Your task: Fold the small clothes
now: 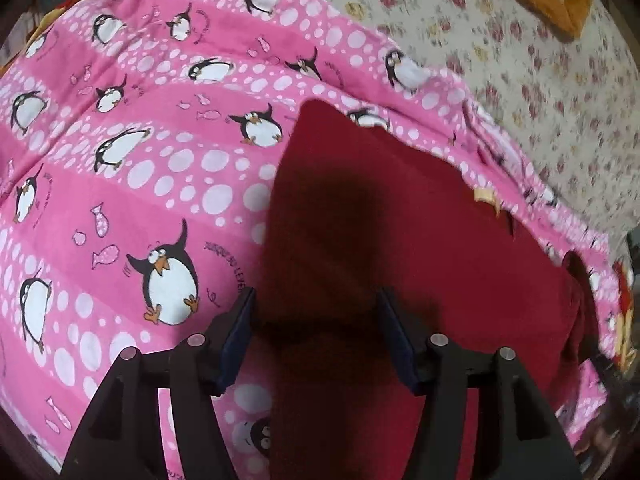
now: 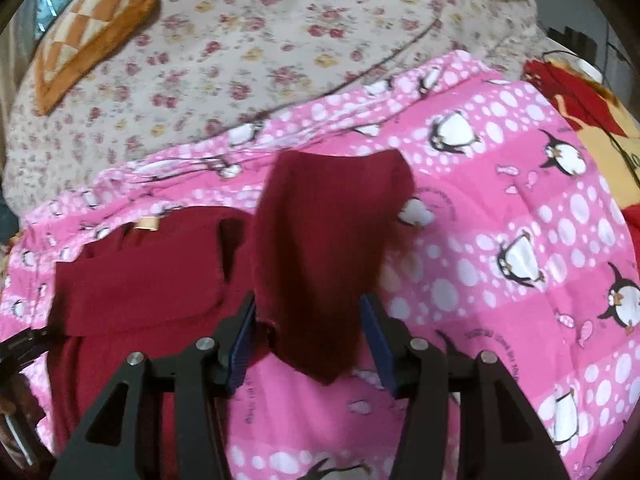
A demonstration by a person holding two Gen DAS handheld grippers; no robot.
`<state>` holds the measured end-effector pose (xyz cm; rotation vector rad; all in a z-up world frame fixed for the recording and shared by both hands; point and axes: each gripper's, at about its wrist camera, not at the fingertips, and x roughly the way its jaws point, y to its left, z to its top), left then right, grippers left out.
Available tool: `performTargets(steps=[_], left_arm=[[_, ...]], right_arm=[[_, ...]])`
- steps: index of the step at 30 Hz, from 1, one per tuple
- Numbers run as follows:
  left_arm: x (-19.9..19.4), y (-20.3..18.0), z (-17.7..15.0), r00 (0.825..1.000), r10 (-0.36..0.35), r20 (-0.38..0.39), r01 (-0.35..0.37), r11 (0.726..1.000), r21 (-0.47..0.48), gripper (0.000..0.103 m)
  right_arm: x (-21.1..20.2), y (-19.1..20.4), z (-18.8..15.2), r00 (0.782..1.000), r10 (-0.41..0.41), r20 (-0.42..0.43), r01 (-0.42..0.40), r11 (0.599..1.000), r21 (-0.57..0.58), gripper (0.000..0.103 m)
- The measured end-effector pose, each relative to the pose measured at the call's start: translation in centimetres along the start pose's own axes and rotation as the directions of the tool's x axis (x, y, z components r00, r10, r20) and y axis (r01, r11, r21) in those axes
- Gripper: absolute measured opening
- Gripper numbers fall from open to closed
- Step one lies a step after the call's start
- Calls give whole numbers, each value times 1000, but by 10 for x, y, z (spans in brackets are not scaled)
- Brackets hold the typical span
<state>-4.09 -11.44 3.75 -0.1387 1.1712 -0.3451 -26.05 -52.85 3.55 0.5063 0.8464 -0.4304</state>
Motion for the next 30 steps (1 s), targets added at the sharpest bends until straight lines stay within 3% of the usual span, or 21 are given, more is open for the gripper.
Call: performTargets(steps=[2,5,6,8,11,15,19,22,25,27,30], left_arm=[[-10,8,4,999,-28,35,30,998,-47,40],[-14,14,8,998,-37,52,41,997,-65,40],[-14,15,9,998,-35,49,38,997,-70,40],[-12,18,10,999,-38,36,41,995,-86,40],[-15,20,10,998,-49,37,52,994,-92,40],[-27,17,11,996,-37,83,42,997,-65,40],[-39,15,12,991,-17,134,21,999,-34,40],[-45,20,13,989,-25,146,32,999,-44,40],[-49,27,14,989,-41,142,50,997,-65,40],[-53,32,15,988,-43,149,54,996,-75,40],[-61,41,16,985,-51,165,67,994,-92,40]], right_arm=[[7,-1,-2,1000,13,-19,-13,1000,-26,52],[4,6,-6,1000,-15,14,16,996,-92,14],[-1,10,-5,998,-49,44,55,990,-129,11],[-17,16,1,987,-107,123,129,974,-187,9],[-47,27,14,948,-189,257,255,933,-255,8],[-94,58,38,897,-185,402,339,871,-356,8],[-134,99,57,906,-37,422,241,863,-444,8],[-154,141,60,909,80,409,173,821,-544,8],[-161,185,56,918,191,347,86,760,-644,8],[-159,217,46,929,273,249,-15,703,-711,8],[-152,261,25,927,365,93,-143,570,-809,8]])
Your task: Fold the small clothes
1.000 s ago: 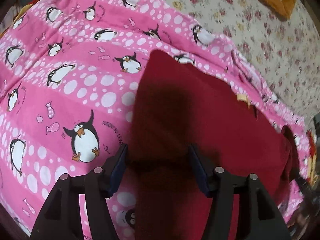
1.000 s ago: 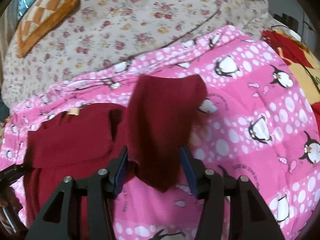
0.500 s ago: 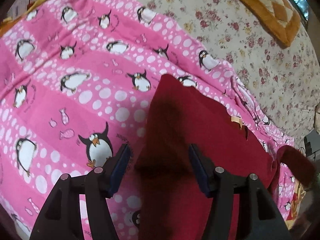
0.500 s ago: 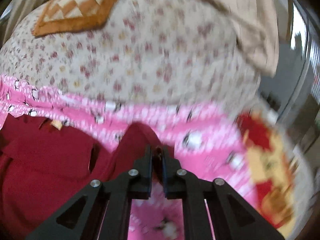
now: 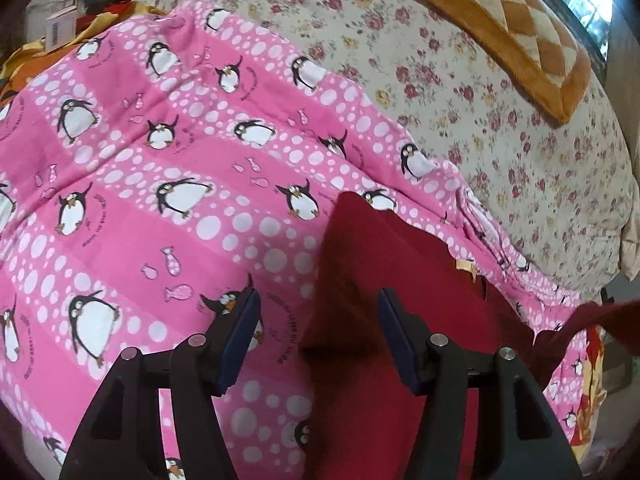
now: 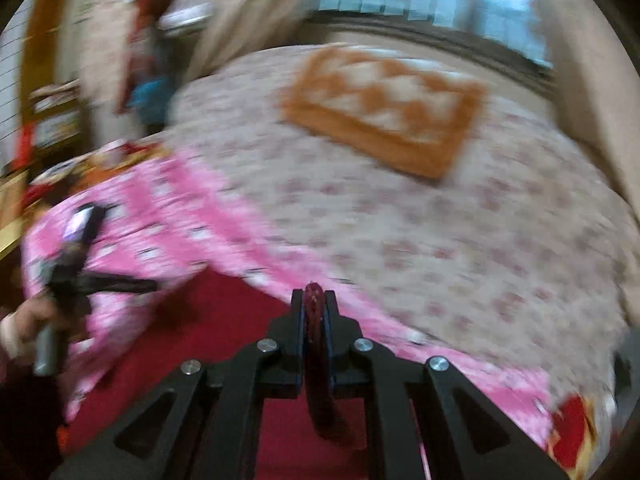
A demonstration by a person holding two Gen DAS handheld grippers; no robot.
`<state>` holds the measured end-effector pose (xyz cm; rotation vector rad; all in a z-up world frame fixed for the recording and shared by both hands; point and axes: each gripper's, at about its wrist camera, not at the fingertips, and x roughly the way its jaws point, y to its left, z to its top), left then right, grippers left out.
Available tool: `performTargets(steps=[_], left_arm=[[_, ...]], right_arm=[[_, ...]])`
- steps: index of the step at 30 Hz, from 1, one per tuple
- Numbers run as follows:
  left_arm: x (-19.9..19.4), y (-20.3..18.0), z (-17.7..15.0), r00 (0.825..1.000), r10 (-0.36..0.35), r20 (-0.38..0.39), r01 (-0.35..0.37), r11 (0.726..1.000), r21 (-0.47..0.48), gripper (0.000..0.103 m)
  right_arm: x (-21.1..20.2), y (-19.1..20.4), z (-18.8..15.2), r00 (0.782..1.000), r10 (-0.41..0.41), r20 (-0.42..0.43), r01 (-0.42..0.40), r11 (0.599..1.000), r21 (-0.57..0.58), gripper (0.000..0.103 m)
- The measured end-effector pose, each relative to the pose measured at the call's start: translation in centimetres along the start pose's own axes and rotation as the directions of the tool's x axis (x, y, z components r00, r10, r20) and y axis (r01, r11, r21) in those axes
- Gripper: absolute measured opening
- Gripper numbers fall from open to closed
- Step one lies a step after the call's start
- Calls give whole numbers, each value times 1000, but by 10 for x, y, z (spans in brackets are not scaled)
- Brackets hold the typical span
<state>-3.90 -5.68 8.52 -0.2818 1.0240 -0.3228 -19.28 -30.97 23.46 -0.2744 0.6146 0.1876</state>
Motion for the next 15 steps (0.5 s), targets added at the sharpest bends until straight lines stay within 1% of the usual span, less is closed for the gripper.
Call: performTargets(steps=[2,4,5,7,9,10,11,12,13,15], left_arm=[[-3,6,2,1000,-3,7,3,1000,-8,40],[-4,11,4,1000,3,5,-3,1000,-12,40],[-3,14,4,1000,3,1,-3,1000,-13,40],[-1,16,5,1000,7,-10,-7,1000,-8,40],[1,17,6,1000,6,-13,-6,1000,-1,40],[3,16,6,1000,5,-13,-5,1000,2,40],[4,16,6,1000,6,-12,-6,1000,4,40],[7,14,5,1000,5,-18,-5,1000,11,40],[9,13,5,1000,1,-27,-1,1000,19,40],[14,6,4,999,-19,-49,21,999,41,40]], right_arm=[[17,28,7,994,109,-31,-111,991,-71,8],[44,53,12,978,187,-90,-196,974,-110,8],[53,60,12,973,205,-110,-217,970,-112,8],[86,72,13,960,233,-153,-251,963,-104,8],[125,79,11,942,265,-205,-284,957,-67,8],[139,80,9,939,267,-217,-283,958,-45,12],[157,81,7,944,249,-218,-259,966,-17,28],[166,79,6,948,234,-213,-240,971,1,46],[173,77,5,954,221,-205,-221,975,22,49],[179,67,2,962,203,-182,-191,978,81,50]])
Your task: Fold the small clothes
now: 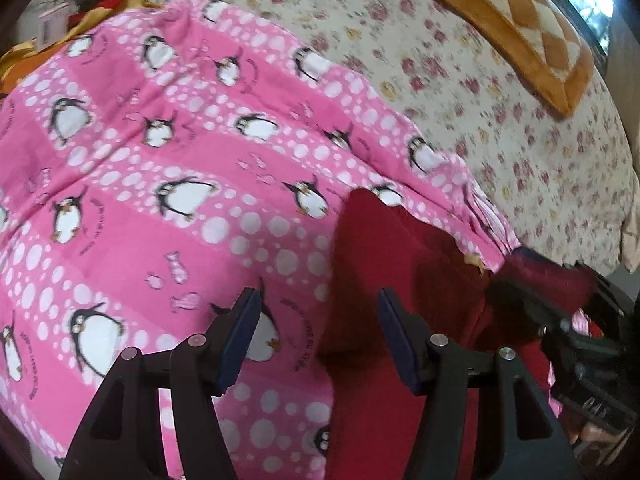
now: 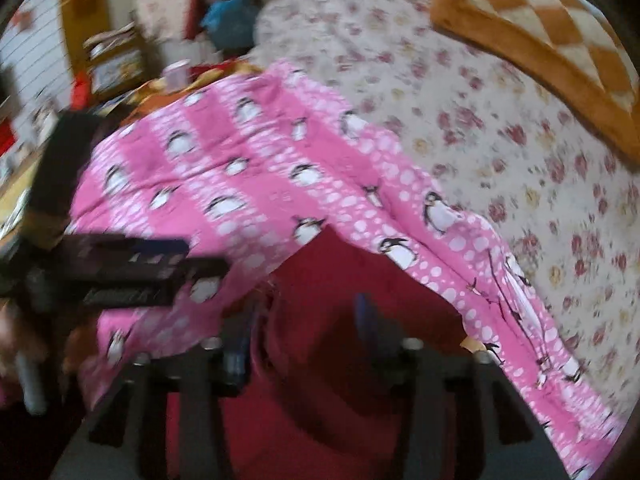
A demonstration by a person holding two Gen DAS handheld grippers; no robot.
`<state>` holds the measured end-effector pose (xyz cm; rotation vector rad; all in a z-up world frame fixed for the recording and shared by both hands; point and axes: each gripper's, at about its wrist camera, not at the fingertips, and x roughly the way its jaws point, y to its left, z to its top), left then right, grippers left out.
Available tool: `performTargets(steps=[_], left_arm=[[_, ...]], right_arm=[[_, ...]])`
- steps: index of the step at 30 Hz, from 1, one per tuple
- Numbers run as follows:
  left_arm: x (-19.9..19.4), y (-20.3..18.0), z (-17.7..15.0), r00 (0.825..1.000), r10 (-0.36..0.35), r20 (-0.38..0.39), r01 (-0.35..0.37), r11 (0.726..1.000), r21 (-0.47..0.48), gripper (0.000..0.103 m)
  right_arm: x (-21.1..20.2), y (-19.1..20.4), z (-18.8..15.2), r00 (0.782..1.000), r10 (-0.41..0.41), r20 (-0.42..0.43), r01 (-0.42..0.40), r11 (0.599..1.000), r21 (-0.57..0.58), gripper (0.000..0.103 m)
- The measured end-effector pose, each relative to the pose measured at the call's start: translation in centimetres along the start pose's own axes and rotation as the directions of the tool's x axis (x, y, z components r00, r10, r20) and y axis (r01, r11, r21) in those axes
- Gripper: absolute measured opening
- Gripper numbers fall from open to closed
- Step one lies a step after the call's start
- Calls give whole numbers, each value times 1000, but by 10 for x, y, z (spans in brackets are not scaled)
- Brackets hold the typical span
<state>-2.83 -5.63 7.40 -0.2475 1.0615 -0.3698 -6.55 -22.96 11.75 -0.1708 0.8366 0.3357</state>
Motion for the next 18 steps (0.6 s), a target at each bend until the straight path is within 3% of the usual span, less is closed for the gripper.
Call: performTargets(steps=[2,6,9,13,18], left_arm=[[1,-10,-1,1000,-19,-2,19,999,30,40],[3,-21,-3,999,-40,0,39,998,58,40],[9,-25,-5,998,-52,-25,53,997,56,40],[11,-29,-9,1000,-7,-10,7,997,82,41],[9,-30,-9,1000,21,17,-23,994,103,40]], right_arm=[[-11,-15,-7,1000,12,15,-13,998,55,53],[-46,-44,-35,998,-2,60,-7,988,154,70],[-69,-71,-57,995,37,89,-61,959,277,70],[-96,-93,-86,984,94,148,-146,908,394,71],[-111,-96,-112,989,60,134,-112,902,418,72]])
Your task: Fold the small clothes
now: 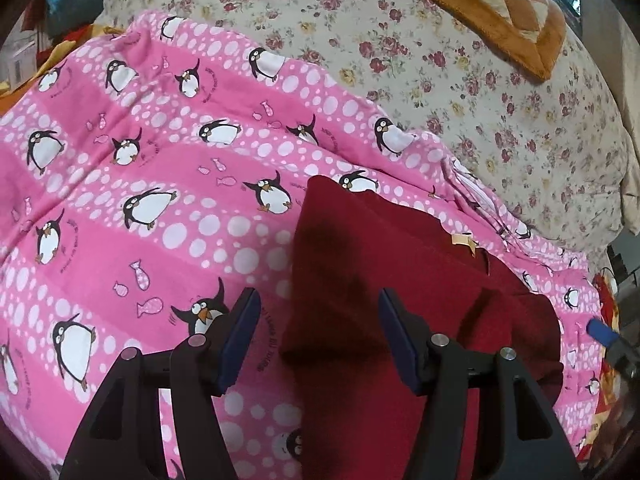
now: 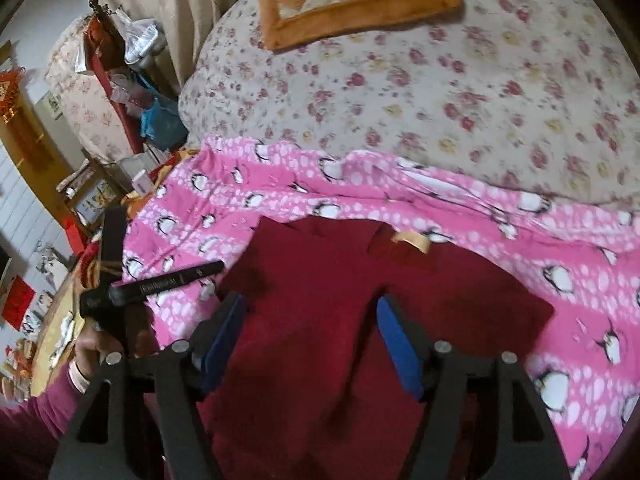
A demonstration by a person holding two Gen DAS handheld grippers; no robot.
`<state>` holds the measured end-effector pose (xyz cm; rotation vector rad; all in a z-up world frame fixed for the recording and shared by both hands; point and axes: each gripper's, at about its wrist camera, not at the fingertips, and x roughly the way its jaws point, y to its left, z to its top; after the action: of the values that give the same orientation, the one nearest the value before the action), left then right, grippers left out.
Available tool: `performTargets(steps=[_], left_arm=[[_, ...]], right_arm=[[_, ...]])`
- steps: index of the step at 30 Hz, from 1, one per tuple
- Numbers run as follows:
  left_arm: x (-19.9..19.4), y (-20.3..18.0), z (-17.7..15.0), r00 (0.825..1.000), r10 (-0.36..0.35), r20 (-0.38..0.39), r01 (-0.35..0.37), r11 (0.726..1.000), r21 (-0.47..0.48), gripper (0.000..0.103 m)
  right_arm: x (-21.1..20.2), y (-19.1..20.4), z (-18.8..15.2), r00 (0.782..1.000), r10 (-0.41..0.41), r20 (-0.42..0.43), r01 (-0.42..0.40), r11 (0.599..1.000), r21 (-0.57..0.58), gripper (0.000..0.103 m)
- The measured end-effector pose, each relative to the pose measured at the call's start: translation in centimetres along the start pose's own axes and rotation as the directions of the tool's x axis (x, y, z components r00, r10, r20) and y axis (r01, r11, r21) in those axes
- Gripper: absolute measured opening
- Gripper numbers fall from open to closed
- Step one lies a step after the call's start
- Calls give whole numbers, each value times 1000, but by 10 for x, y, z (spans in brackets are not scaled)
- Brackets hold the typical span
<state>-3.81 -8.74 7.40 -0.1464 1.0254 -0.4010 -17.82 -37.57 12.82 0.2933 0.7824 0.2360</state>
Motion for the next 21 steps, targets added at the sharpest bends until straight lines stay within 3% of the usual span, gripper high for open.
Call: performTargets(steps=[6,13,14,15,17,18,21], left_arm=[[-1,2,0,1000,-14,-9,14,1000,0,41],[-9,-5,-5,1000,-8,5,7,998,61,41],[-9,-4,-5,1000,-12,2,12,998,59,41],[-9,-3,-4,1000,-17,-1,17,999,49,41],[-9,2,-2,1000,-31,-3,31,999,17,40],[-10,5,0,999,-41,-2,41,999,-1,40],[-11,12,4,998,-59,3,59,997,-44,41]], right_arm=[[1,-5,-31,997,63,-45,-59,995,78,72],[51,3,-84,967,70,-245,-37,990,134,72],[60,3,-92,959,74,-273,-34,988,148,69],[64,4,-97,953,88,-289,-44,987,155,56],[68,8,-98,955,105,-277,-66,987,146,41],[68,10,-95,956,129,-264,-90,984,154,36],[72,12,-73,956,238,-171,-194,951,240,36]])
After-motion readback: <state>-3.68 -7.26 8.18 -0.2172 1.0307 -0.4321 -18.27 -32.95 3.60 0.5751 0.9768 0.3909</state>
